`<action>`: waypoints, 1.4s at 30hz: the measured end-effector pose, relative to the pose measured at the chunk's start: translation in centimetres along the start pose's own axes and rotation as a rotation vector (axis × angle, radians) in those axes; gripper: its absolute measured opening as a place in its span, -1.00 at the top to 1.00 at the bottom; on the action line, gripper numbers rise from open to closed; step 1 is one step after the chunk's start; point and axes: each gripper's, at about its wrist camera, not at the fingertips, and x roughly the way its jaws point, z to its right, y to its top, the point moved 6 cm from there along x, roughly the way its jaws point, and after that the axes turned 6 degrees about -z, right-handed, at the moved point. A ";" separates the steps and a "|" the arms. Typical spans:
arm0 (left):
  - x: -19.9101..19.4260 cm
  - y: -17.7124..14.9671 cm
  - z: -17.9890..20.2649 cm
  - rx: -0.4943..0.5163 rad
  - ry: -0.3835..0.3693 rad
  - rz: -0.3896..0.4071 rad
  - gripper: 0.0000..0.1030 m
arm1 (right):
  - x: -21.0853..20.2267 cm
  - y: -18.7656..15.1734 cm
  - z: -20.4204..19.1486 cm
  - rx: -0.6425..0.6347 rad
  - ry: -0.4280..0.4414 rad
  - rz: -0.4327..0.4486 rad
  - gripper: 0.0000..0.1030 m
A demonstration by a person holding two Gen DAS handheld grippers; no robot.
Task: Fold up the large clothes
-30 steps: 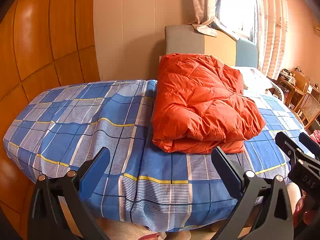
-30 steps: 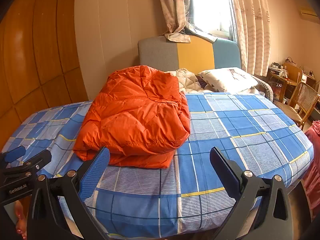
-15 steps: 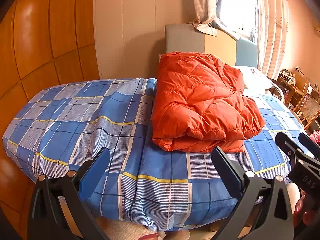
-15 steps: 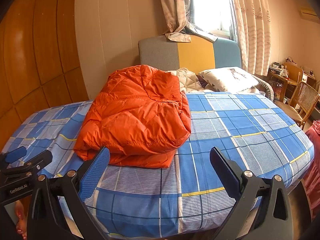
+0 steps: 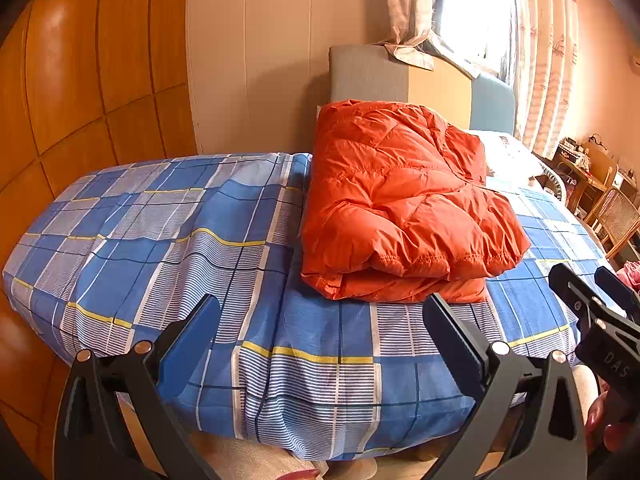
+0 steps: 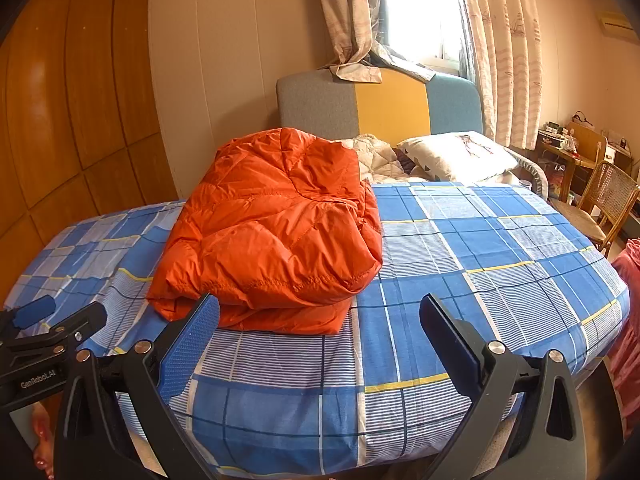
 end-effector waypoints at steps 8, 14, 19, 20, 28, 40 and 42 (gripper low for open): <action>0.2 -0.1 -0.1 -0.013 -0.010 -0.013 -0.96 | 0.1 0.0 0.0 0.001 0.002 -0.001 -0.94; 0.1 -0.1 0.1 -0.006 0.001 -0.007 -0.96 | 0.2 -0.1 0.0 0.001 0.004 -0.002 -0.93; 0.1 -0.2 0.5 0.001 0.000 -0.013 -0.96 | 0.3 -0.1 -0.2 -0.004 0.002 -0.005 -0.94; 0.1 -0.2 0.5 0.000 0.002 -0.016 -0.96 | 0.3 -0.2 -0.2 -0.006 0.000 -0.005 -0.94; 0.2 -0.2 0.5 0.023 0.047 0.005 -0.95 | 0.5 -0.3 0.0 -0.003 0.002 -0.012 -0.94; 0.4 -0.2 0.7 0.034 0.054 -0.005 -0.96 | 0.7 -0.6 0.3 0.002 0.002 -0.021 -0.94; 0.5 -0.2 0.7 0.034 0.051 -0.015 -0.96 | 0.8 -0.6 0.4 0.005 0.005 -0.024 -0.94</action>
